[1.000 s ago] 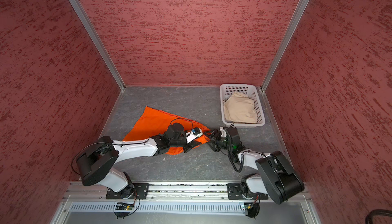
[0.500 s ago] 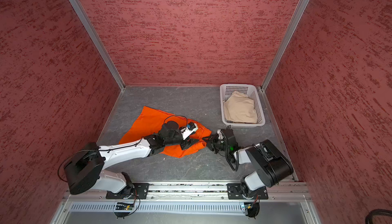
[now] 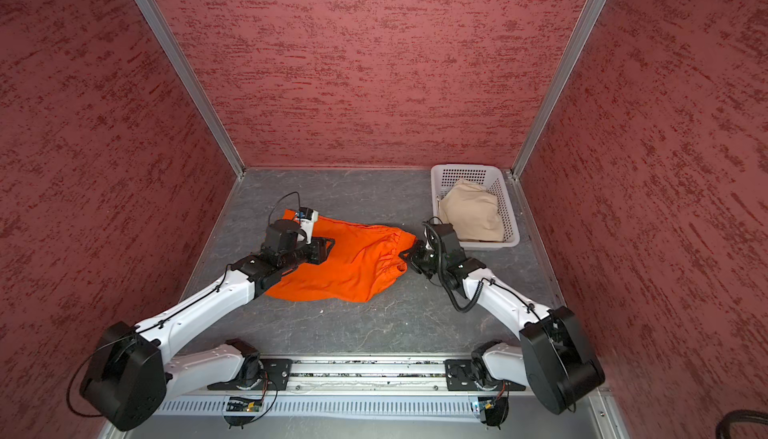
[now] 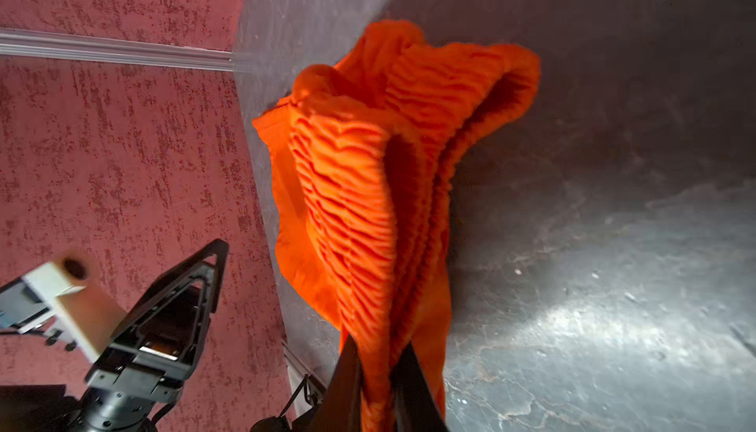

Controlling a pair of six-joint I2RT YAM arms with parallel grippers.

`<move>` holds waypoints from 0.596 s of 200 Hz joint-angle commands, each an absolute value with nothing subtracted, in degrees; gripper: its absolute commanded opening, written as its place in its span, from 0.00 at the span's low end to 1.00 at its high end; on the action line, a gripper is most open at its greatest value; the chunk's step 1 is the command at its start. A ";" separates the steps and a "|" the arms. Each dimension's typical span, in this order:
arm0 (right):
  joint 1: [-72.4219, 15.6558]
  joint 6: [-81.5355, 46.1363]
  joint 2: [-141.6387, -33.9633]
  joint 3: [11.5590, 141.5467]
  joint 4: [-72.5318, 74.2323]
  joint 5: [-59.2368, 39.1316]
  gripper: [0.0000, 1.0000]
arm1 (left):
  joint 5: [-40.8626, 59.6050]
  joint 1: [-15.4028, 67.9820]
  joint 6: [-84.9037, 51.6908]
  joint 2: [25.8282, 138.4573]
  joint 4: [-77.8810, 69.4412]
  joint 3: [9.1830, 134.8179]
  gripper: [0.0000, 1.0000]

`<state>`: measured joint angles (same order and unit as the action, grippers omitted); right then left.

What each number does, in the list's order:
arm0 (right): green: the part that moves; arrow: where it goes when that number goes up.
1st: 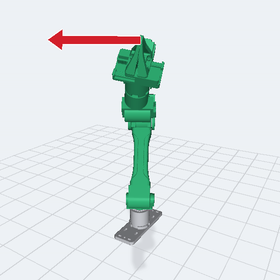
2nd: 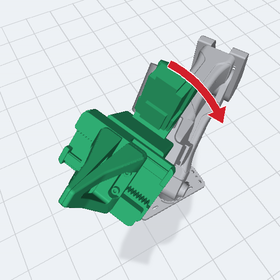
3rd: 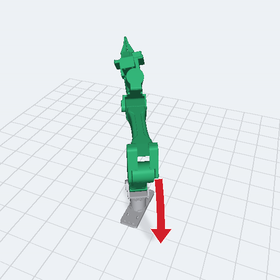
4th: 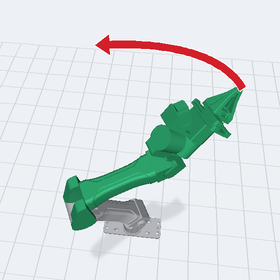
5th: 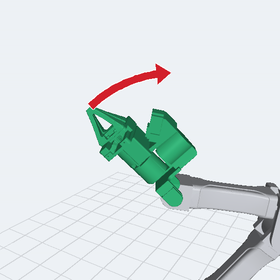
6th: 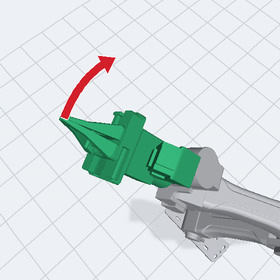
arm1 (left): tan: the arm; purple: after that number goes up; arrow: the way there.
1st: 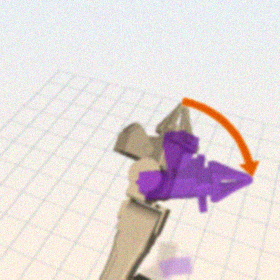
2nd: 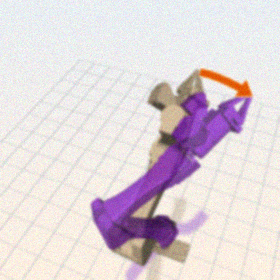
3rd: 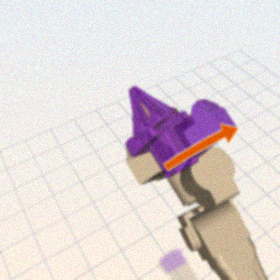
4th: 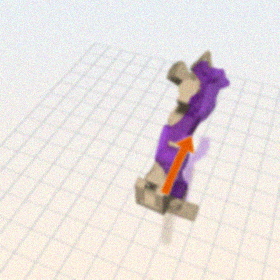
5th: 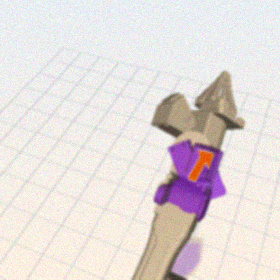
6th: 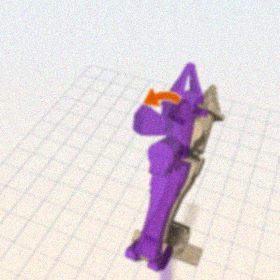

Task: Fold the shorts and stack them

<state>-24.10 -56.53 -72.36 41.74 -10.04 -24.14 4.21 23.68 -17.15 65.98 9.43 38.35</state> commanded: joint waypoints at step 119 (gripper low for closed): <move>-20.82 -18.23 -97.99 101.27 -66.32 0.82 0.06 | 18.52 9.49 -36.92 73.11 5.50 30.86 0.54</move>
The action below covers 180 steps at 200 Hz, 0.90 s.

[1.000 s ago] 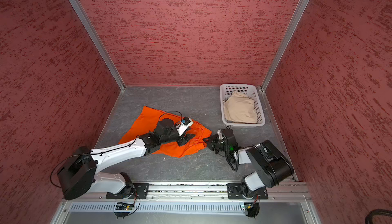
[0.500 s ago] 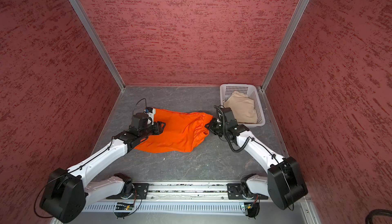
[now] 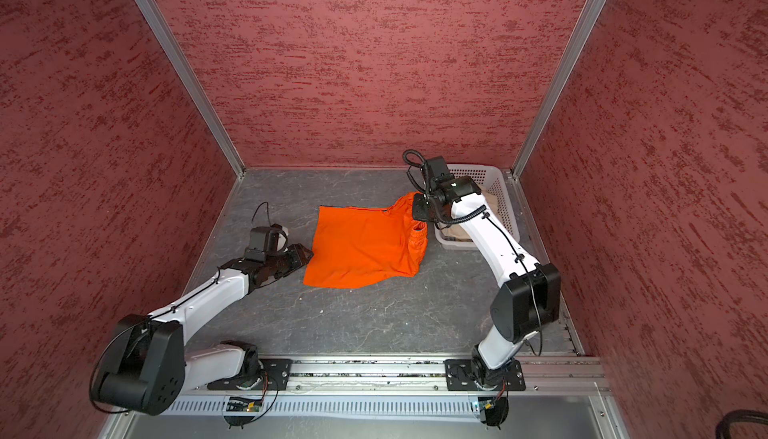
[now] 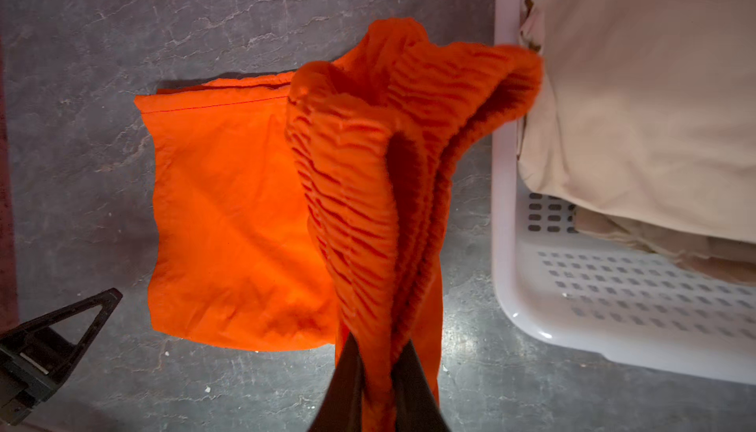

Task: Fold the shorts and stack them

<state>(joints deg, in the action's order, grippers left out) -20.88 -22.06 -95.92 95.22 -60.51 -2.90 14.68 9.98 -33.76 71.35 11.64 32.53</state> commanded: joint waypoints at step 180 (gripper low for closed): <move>-36.78 -27.12 -115.75 126.69 -69.89 6.71 0.05 | 19.16 12.30 -39.03 91.67 -8.87 28.04 0.15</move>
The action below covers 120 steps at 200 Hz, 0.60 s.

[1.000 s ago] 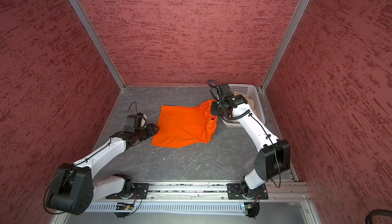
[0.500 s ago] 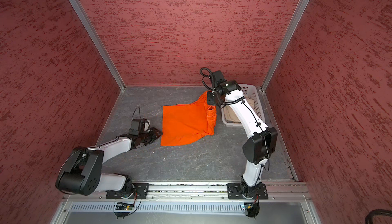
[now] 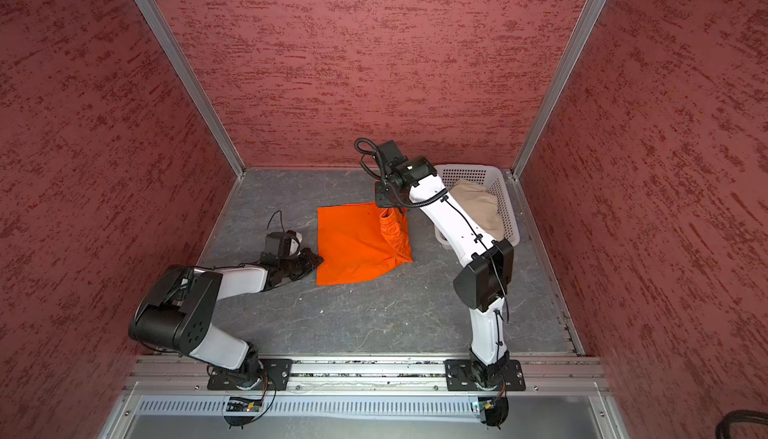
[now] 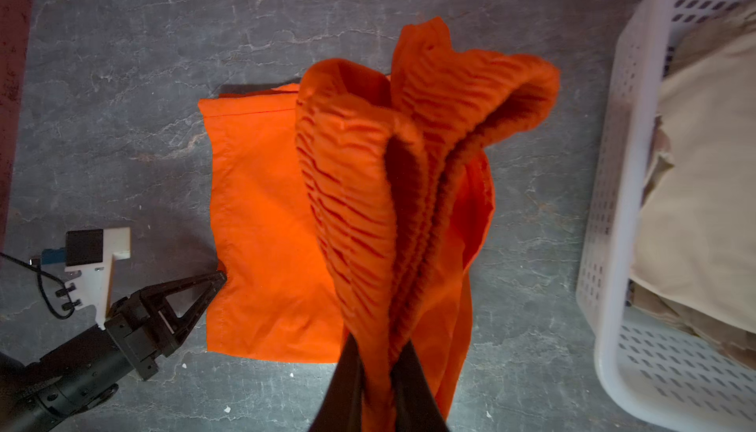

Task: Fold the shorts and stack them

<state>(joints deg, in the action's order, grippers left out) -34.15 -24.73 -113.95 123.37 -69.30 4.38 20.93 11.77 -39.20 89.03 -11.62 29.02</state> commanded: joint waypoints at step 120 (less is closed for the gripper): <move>-45.15 -33.94 -127.24 129.04 -59.66 -1.32 0.05 | 19.19 12.22 -38.41 93.01 -9.76 28.39 0.14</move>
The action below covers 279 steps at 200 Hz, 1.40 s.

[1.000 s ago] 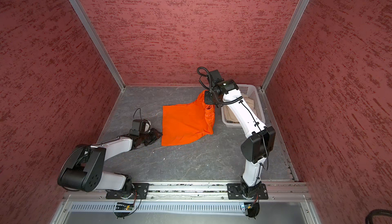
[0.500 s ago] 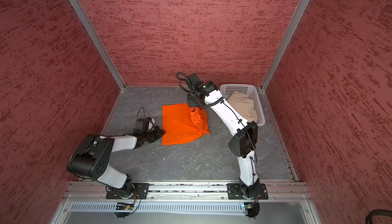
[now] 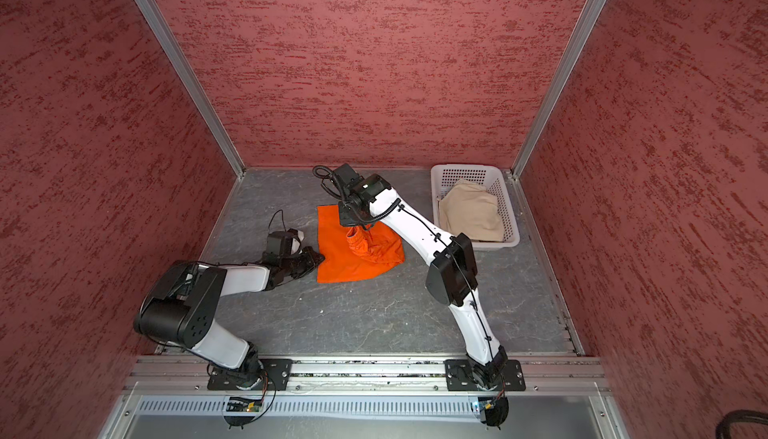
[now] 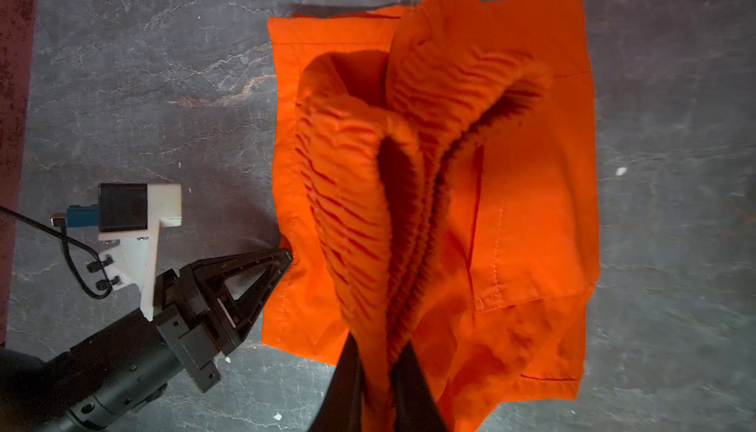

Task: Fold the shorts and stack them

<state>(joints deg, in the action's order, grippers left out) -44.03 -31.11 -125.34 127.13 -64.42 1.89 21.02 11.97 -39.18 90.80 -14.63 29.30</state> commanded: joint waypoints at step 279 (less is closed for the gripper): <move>-37.36 -47.79 -108.32 62.37 -1.35 -17.80 0.02 | 20.21 11.72 -31.32 88.74 3.79 47.99 0.19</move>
<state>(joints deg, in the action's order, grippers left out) -37.26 -46.22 -106.98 64.07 -5.72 -16.91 19.90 12.05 -34.28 83.68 6.44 44.58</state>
